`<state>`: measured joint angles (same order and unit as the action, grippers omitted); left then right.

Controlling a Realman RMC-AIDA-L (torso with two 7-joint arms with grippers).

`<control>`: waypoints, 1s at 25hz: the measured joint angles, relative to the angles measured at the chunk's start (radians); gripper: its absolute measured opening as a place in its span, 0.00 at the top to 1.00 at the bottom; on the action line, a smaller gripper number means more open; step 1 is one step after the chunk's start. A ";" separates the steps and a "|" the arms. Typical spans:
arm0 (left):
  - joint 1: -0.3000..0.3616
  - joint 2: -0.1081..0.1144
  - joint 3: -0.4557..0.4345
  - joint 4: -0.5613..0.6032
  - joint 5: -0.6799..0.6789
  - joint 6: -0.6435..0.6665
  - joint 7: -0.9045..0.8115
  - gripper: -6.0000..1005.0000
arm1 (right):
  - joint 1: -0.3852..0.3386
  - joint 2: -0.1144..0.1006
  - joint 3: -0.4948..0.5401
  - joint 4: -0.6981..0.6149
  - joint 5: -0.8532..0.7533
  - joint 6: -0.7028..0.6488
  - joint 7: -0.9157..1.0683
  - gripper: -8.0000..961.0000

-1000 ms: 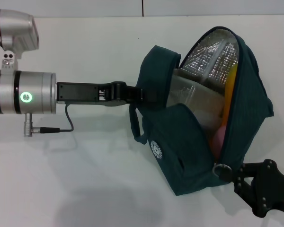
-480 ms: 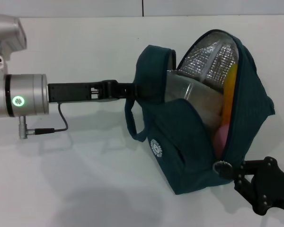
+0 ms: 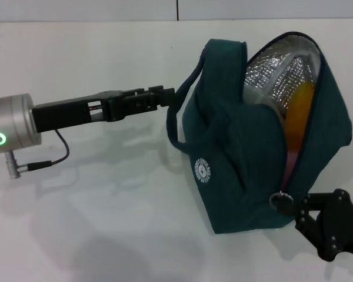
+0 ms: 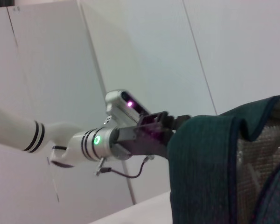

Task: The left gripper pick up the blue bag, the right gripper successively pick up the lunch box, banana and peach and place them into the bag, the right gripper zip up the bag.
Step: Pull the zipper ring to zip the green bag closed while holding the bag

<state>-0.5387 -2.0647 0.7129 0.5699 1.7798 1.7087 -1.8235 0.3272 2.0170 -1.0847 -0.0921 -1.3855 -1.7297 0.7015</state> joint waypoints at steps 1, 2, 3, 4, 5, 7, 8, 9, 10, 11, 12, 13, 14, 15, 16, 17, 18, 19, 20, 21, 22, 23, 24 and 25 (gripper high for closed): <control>0.008 -0.001 -0.001 0.004 -0.011 0.011 0.023 0.37 | -0.001 0.000 0.003 0.000 0.005 -0.005 -0.004 0.98; 0.013 -0.002 -0.001 0.005 -0.022 0.020 0.038 0.35 | -0.001 0.000 0.006 0.000 0.009 -0.010 -0.008 0.98; 0.020 -0.002 -0.001 0.005 -0.035 0.031 0.056 0.33 | -0.002 0.000 0.008 0.000 0.014 -0.016 -0.012 0.98; 0.025 -0.002 -0.001 0.005 -0.049 0.039 0.069 0.31 | -0.002 0.000 0.009 0.000 0.018 -0.021 -0.015 0.98; 0.028 -0.002 -0.001 0.005 -0.057 0.046 0.077 0.29 | -0.002 0.000 0.011 0.000 0.028 -0.027 -0.020 0.98; 0.038 0.000 -0.002 0.003 -0.072 0.056 0.097 0.25 | -0.002 -0.001 0.011 0.000 0.034 -0.027 -0.022 0.98; 0.040 0.000 -0.002 0.002 -0.075 0.058 0.103 0.22 | -0.001 -0.001 0.011 0.000 0.037 -0.025 -0.023 0.98; 0.042 0.000 -0.003 -0.001 -0.078 0.058 0.110 0.20 | 0.000 -0.001 0.011 0.000 0.039 -0.023 -0.024 0.98; 0.044 0.000 -0.003 -0.002 -0.079 0.058 0.113 0.18 | 0.003 -0.001 0.011 0.000 0.040 -0.019 -0.024 0.98; 0.046 -0.001 -0.003 -0.005 -0.079 0.057 0.119 0.17 | 0.006 -0.001 0.011 0.000 0.040 -0.015 -0.024 0.98; 0.048 -0.002 -0.003 -0.005 -0.079 0.056 0.121 0.16 | 0.009 -0.001 0.011 -0.002 0.040 -0.011 -0.023 0.98; 0.049 -0.003 -0.003 -0.005 -0.080 0.054 0.123 0.15 | 0.012 -0.001 0.009 -0.007 0.039 -0.005 -0.022 0.98; 0.050 -0.005 -0.003 -0.005 -0.080 0.053 0.124 0.14 | 0.014 -0.001 0.007 -0.012 0.038 0.001 -0.019 0.98; 0.050 -0.006 -0.002 -0.005 -0.080 0.052 0.125 0.13 | 0.016 -0.001 0.006 -0.016 0.037 0.004 -0.017 0.98; 0.050 -0.007 -0.001 -0.005 -0.080 0.052 0.125 0.12 | 0.021 -0.002 0.003 -0.019 0.035 0.009 -0.015 0.98; 0.048 -0.008 0.001 -0.005 -0.080 0.052 0.125 0.12 | 0.025 -0.002 0.002 -0.020 0.034 0.013 -0.013 0.98; 0.047 -0.008 0.004 -0.005 -0.077 0.053 0.125 0.12 | 0.029 -0.002 -0.001 -0.021 0.033 0.018 -0.008 0.98; 0.045 -0.008 0.008 -0.005 -0.073 0.054 0.125 0.12 | 0.033 -0.001 -0.002 -0.021 0.032 0.023 -0.002 0.98; 0.043 -0.008 0.017 -0.005 -0.064 0.057 0.125 0.12 | 0.037 -0.001 -0.003 -0.022 0.031 0.031 0.008 0.98; 0.042 -0.008 0.026 -0.005 -0.058 0.059 0.125 0.12 | 0.042 -0.001 -0.004 -0.023 0.031 0.037 0.014 0.98; 0.042 -0.007 0.038 -0.005 -0.051 0.061 0.126 0.12 | 0.044 -0.001 -0.005 -0.023 0.031 0.040 0.018 0.98; 0.043 -0.005 0.053 -0.005 -0.043 0.061 0.129 0.12 | 0.044 -0.001 -0.005 -0.023 0.031 0.040 0.018 0.98; 0.046 -0.004 0.063 -0.005 -0.036 0.062 0.135 0.12 | 0.053 -0.001 -0.013 -0.025 0.030 0.045 0.021 0.98; 0.050 -0.003 0.068 -0.005 -0.029 0.063 0.142 0.12 | 0.056 -0.001 -0.015 -0.026 0.030 0.047 0.022 0.98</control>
<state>-0.4892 -2.0679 0.7806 0.5644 1.7505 1.7720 -1.6814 0.3832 2.0155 -1.0993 -0.1184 -1.3555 -1.6830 0.7233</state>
